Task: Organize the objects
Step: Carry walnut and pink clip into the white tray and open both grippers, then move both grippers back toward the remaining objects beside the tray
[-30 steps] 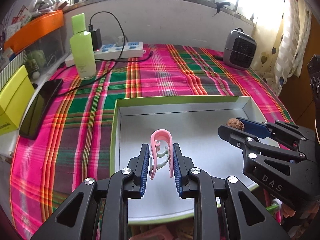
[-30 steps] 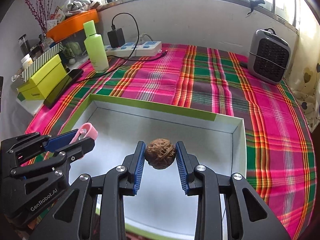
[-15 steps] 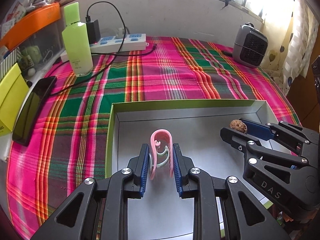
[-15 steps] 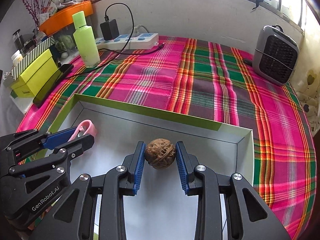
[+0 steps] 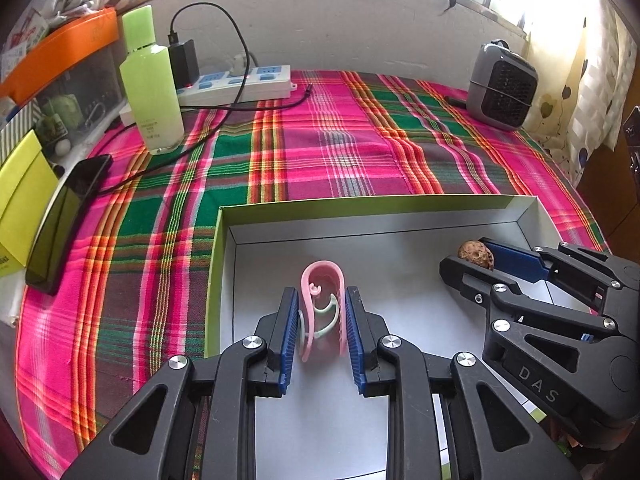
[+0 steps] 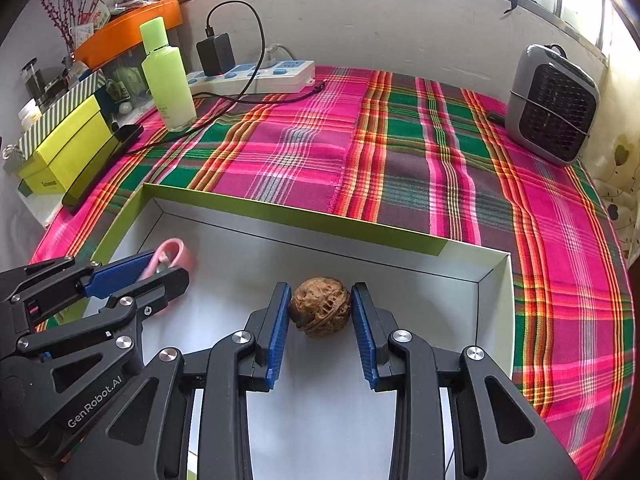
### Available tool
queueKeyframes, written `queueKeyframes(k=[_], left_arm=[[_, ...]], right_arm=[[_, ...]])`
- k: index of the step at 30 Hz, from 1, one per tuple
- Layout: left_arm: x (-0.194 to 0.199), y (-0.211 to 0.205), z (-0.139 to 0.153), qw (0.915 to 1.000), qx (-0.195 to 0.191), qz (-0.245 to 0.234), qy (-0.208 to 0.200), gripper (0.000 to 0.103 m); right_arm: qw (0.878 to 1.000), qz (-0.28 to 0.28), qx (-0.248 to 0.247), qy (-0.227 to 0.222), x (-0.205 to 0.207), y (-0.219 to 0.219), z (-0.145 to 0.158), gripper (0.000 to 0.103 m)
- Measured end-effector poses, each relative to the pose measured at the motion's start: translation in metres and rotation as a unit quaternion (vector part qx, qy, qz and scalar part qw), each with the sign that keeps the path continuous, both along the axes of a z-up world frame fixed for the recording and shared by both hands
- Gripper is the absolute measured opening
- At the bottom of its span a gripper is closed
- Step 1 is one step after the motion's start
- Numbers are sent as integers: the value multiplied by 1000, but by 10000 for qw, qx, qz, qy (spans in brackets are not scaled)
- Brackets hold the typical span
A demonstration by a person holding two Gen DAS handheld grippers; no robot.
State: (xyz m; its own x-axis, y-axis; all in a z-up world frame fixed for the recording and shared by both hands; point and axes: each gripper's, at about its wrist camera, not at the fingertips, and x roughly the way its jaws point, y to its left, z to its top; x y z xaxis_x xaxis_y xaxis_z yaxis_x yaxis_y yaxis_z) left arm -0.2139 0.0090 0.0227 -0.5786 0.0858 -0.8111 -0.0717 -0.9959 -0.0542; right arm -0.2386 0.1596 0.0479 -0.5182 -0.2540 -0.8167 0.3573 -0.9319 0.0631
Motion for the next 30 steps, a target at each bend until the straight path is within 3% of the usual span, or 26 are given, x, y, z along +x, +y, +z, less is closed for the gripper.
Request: queueKeyframes(k=[7, 10, 13, 30], left_arm=[[1, -1, 1, 10000, -15, 10, 3, 32], [3, -2, 3, 10000, -42, 37, 4, 34], [6, -3, 5, 10000, -64, 47, 15, 38], [48, -4, 27, 9996, -31, 15, 294, 43]], right_arm=[[10000, 2, -99, -10, 2, 1, 0, 33], [9999, -29, -125, 0, 4, 3, 1, 41], [9998, -36, -190, 17, 7, 5, 3, 43], [9988, -176, -307, 347, 47, 18, 24, 43]])
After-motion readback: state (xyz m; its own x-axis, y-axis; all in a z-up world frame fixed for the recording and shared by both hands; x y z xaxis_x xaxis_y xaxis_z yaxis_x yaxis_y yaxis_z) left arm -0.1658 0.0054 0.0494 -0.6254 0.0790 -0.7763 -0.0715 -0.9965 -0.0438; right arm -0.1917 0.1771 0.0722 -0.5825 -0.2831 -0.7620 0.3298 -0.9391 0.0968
